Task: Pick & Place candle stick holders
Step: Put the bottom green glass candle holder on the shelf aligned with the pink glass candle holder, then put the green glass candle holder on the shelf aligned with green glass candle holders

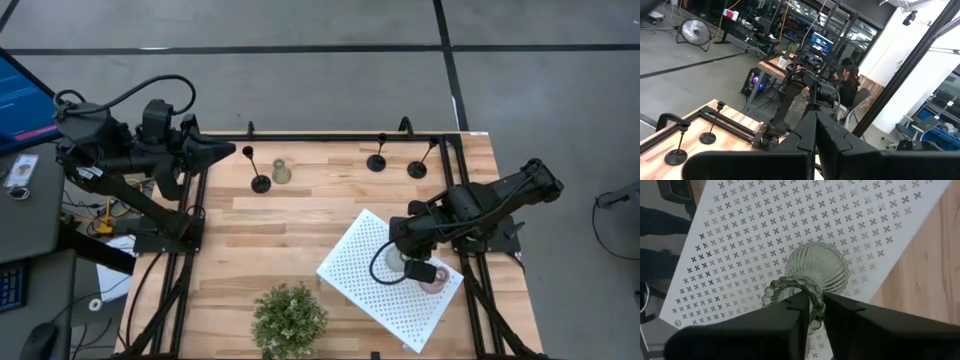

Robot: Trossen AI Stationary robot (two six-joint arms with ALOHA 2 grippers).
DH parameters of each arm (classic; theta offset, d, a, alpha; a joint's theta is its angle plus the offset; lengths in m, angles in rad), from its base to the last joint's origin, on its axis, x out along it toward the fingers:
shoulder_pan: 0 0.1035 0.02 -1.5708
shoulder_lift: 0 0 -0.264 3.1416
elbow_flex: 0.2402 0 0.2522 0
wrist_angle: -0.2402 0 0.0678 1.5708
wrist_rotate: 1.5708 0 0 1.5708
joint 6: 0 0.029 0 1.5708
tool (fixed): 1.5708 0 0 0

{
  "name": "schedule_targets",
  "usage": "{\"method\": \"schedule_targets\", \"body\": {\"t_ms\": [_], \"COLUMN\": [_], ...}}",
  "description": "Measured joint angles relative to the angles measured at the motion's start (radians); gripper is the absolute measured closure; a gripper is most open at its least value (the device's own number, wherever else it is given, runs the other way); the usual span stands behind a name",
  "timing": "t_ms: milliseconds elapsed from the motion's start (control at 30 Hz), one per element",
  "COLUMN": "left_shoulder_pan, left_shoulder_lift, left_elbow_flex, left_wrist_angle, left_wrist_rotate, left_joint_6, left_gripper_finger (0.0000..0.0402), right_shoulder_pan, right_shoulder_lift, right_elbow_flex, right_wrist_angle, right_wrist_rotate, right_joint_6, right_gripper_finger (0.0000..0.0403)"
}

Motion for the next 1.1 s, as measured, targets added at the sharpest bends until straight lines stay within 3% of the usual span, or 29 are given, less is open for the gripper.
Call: {"method": "schedule_targets", "body": {"t_ms": [233, 433, 567, 733, 833, 933, 1100], "left_shoulder_pan": [0.001, 0.001, 0.037, 0.137, 0.230, 0.328, 0.514], "left_shoulder_lift": [0.008, 0.012, 0.014, 0.031, 0.067, 0.130, 0.256], "left_elbow_flex": [0.000, -0.038, -0.096, -0.181, -0.240, -0.272, -0.247], "left_wrist_angle": [0.000, -0.018, -0.088, -0.256, -0.316, -0.316, -0.314], "left_wrist_rotate": [-0.078, -0.165, -0.179, -0.105, -0.013, 0.066, 0.176], "left_joint_6": [0.021, 0.069, -0.002, -0.191, -0.219, -0.196, -0.006], "left_gripper_finger": [0.0375, 0.0317, 0.0271, 0.0234, 0.0230, 0.0229, 0.0229], "right_shoulder_pan": [-0.001, -0.016, -0.039, -0.063, -0.068, -0.068, -0.064], "right_shoulder_lift": [0.000, -0.005, -0.032, -0.068, -0.089, -0.099, -0.105], "right_elbow_flex": [0.000, 0.001, 0.040, 0.124, 0.172, 0.205, 0.229], "right_wrist_angle": [-0.010, -0.010, -0.011, -0.010, -0.010, -0.010, -0.008], "right_wrist_rotate": [0.005, 0.007, 0.007, 0.007, 0.007, 0.030, 0.041], "right_joint_6": [0.008, 0.005, 0.008, 0.018, 0.027, 0.035, 0.042], "right_gripper_finger": [0.0304, 0.0259, 0.0226, 0.0198, 0.0195, 0.0198, 0.0209]}}
